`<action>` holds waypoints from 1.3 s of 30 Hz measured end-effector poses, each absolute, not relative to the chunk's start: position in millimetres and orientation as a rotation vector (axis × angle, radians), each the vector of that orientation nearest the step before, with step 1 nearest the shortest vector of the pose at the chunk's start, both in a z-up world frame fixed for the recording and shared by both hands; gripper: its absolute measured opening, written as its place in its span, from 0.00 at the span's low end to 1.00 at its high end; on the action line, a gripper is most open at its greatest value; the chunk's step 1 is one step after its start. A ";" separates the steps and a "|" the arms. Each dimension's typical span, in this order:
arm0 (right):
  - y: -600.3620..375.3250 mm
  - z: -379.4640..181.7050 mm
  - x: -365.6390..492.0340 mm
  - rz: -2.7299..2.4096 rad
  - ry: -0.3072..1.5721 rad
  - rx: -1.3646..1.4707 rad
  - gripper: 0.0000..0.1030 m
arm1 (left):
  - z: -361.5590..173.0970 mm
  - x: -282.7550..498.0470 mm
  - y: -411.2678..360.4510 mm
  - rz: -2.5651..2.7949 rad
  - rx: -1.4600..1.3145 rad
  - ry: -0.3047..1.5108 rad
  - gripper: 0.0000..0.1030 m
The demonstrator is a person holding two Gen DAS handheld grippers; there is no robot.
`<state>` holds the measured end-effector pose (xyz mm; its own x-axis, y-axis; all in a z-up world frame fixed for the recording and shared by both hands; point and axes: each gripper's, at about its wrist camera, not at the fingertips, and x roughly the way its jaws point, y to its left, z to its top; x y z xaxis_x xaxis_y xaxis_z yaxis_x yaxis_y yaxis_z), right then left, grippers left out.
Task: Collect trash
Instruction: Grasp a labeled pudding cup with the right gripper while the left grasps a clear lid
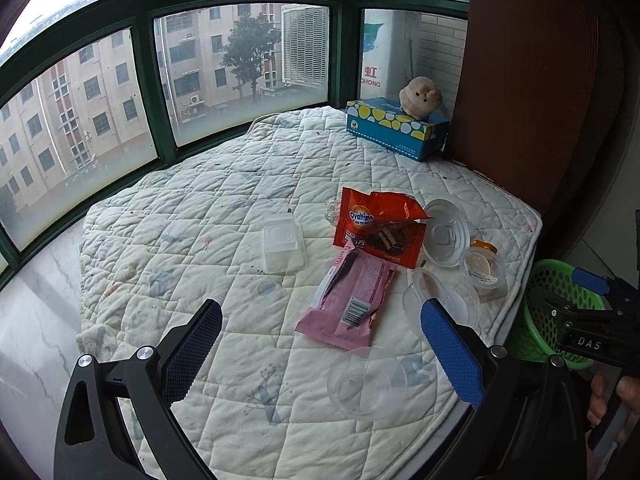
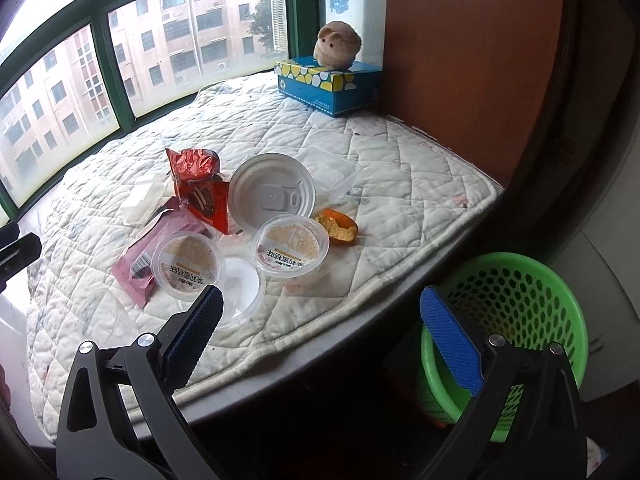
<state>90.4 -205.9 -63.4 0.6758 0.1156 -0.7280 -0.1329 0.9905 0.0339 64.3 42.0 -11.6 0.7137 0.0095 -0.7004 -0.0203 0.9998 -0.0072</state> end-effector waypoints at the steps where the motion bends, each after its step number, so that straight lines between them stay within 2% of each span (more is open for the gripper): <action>1: -204.2 -66.2 94.4 0.145 0.823 -0.029 0.94 | -12.2 65.3 44.7 0.017 -0.019 0.778 0.94; 22: -173.1 -117.4 173.9 0.198 0.952 -0.129 0.86 | -38.7 72.7 56.2 -0.040 -0.013 0.854 0.94; 26: -170.9 -123.1 177.2 0.210 0.965 -0.134 0.81 | -49.8 69.1 48.3 -0.094 0.005 0.884 0.94; 30: -168.0 -118.6 174.4 0.224 0.950 -0.139 0.68 | -62.7 64.0 37.8 -0.135 0.041 0.911 0.94; 39: -178.5 -109.1 169.2 0.246 0.934 -0.063 0.68 | -94.0 68.6 21.7 -0.201 0.089 0.973 0.94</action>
<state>169.2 -178.5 -109.1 0.5687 0.1820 -0.8021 -0.2366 0.9702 0.0524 68.6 21.7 -94.0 0.5457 -0.1291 -0.8280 0.2092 0.9778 -0.0146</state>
